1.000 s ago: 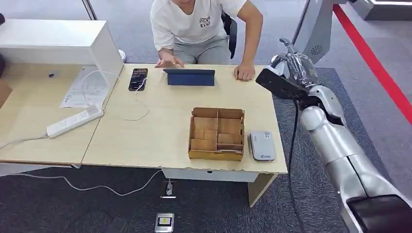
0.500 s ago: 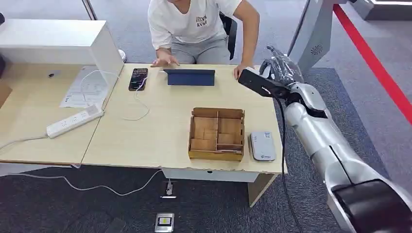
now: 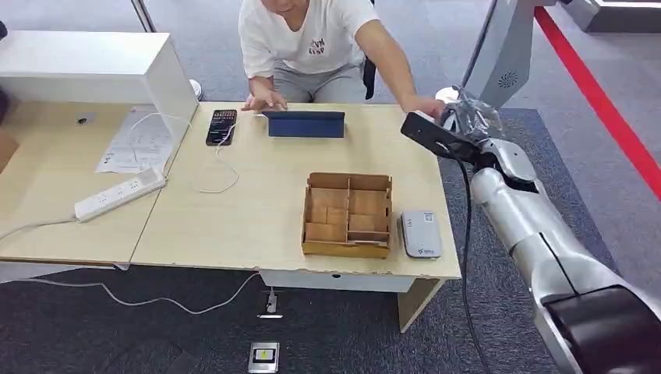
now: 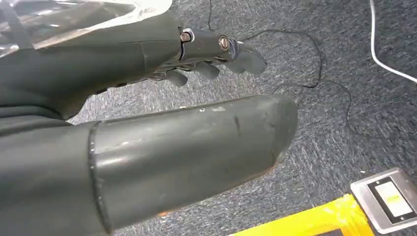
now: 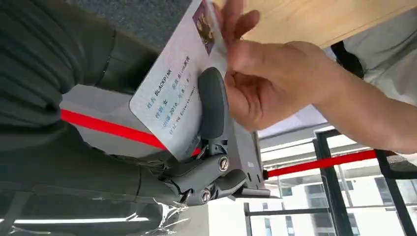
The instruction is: Pass the card to the sensor for recognition and then transmit it.
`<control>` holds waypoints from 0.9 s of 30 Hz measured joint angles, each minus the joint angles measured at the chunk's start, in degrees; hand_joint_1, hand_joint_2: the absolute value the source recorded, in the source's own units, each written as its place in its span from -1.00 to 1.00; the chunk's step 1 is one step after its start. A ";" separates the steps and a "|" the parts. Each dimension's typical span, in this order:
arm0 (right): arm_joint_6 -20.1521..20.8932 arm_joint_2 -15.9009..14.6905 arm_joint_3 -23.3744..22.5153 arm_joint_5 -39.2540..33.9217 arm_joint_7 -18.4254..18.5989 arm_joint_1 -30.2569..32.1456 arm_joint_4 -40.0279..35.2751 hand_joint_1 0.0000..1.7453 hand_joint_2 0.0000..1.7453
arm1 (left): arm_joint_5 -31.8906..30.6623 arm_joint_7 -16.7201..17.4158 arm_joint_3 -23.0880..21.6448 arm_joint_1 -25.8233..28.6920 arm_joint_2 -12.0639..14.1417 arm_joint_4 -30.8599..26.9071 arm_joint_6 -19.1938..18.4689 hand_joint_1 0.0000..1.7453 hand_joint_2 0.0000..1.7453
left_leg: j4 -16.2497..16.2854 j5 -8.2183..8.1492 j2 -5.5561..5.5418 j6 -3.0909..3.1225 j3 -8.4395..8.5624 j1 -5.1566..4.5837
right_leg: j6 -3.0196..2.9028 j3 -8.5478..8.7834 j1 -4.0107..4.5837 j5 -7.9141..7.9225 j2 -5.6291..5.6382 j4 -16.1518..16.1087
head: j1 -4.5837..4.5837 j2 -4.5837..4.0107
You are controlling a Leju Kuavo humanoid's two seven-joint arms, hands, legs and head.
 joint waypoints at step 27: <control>-4.09 -1.31 -4.35 -8.67 -7.91 -0.33 1.82 -1.00 -1.00 | 1.68 1.29 -0.28 0.07 -0.02 0.00 0.37 -1.00 -1.00 | 0.01 -0.01 -0.01 -0.02 -0.07 0.00 | -0.04 -0.07 0.00 0.02 0.00 0.01 | 0.00 0.00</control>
